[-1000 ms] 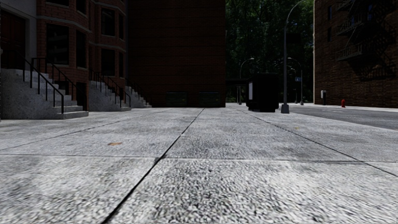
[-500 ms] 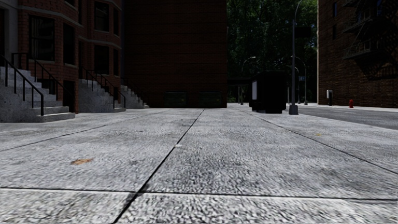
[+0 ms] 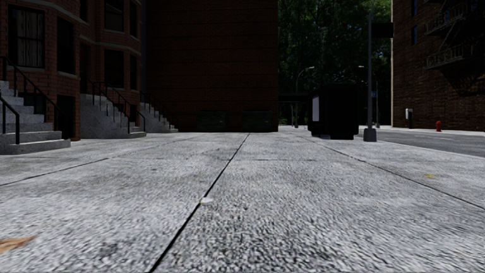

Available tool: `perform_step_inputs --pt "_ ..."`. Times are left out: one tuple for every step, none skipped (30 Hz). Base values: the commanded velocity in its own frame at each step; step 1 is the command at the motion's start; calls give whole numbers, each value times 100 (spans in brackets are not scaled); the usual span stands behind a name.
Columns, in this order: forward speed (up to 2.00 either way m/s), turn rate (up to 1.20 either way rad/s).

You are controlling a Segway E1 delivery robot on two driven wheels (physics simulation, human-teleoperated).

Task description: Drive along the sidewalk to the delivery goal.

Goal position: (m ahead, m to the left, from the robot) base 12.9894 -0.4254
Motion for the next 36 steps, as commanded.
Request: perform_step_inputs --pt "200 0" --pt "200 0" --pt "200 0" --pt "200 0" --pt "200 0" --pt "200 0" --pt "200 0" --pt "200 0" --pt "200 0" --pt "200 0" --pt "200 0" --pt "200 0" --pt "200 0" --pt "200 0" --pt "200 0" --pt "200 0" --pt "200 0" --pt "200 0" --pt "200 0" --pt "200 0" --pt "200 0" --pt "200 0" --pt "200 0" --pt "200 0" --pt "200 0" --pt "200 0" --pt "200 0" --pt "200 0" --pt "200 0" --pt "200 0" --pt "200 0" --pt "200 -8" --pt "200 -19" --pt "200 -21" --pt "200 -21" --pt "200 -22"
